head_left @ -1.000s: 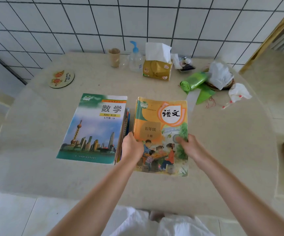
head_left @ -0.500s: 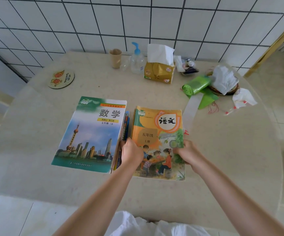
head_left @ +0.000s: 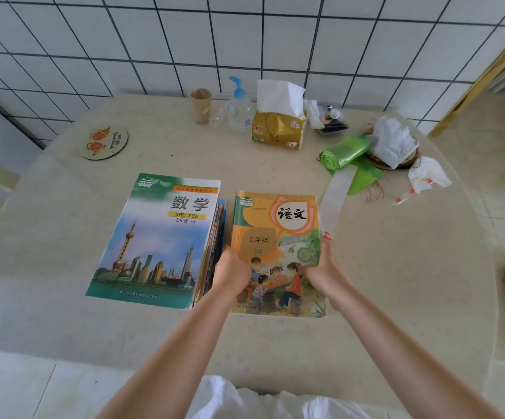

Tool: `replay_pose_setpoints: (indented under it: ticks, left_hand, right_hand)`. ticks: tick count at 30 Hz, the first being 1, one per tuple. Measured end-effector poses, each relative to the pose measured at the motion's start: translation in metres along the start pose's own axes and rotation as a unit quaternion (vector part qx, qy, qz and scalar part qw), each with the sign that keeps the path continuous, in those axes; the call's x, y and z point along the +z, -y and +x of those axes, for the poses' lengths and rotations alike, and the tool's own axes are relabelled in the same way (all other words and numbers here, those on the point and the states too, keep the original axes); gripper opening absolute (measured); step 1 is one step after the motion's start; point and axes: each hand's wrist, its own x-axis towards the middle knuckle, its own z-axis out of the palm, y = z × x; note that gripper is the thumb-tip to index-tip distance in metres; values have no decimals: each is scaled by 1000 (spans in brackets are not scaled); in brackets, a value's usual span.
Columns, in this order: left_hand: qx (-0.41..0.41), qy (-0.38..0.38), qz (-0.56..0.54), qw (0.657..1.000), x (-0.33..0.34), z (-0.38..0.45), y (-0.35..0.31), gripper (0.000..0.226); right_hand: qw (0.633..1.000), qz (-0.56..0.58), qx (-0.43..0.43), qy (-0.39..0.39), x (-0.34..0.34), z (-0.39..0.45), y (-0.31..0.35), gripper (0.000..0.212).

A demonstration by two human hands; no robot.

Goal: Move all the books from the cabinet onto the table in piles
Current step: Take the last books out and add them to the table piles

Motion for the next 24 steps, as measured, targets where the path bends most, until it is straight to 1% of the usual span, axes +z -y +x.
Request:
replay_pose_setpoints:
  ticks: [1, 2, 3, 4, 6, 9, 10, 11, 12, 16, 18, 21, 24]
  left_hand:
    - [-2, 8, -9, 1000, -1, 0, 0, 31]
    - [-3, 15, -23, 1000, -1, 0, 0, 31]
    - [-5, 22, -35, 999, -1, 0, 1, 29]
    - [-6, 30, -46, 998, -2, -1, 0, 29]
    - [-2, 45, -65, 997, -3, -2, 1, 36]
    - [25, 38, -57, 997, -4, -7, 2, 42]
    - [44, 30, -46, 998, -5, -9, 3, 44]
    - [67, 24, -30, 997, -5, -11, 3, 46]
    - [88, 19, -17, 996, -4, -12, 3, 50]
    - [168, 28, 41, 985, -5, -27, 3, 73]
    - [206, 34, 75, 975, -9, -37, 3, 77]
    - [285, 47, 86, 954, -18, -55, 6, 69]
    - [379, 78, 67, 920, -22, -70, 13, 49]
  right_hand:
    - [1000, 11, -4, -1, 1, -1, -1, 65]
    - [1000, 24, -9, -3, 2, -1, -2, 67]
    - [999, 38, -14, 1, 1, -1, -1, 64]
    - [999, 48, -15, 3, 0, 0, -1, 56]
    - [998, 57, -25, -1, -4, -9, 6, 36]
    - [998, 55, -21, 7, -7, -18, 3, 28]
    - [999, 49, -13, -2, -7, -21, 0, 33]
    - [999, 32, -12, -25, -6, -24, -2, 44]
    - [999, 15, -17, -47, -5, -29, -3, 50]
    - [992, 5, -59, -114, 4, -47, -9, 45]
    - [988, 16, -71, -136, 11, -59, -13, 42]
    - [979, 63, -73, -181, 23, -81, -19, 36]
    - [965, 83, -64, -241, 37, -104, -36, 36]
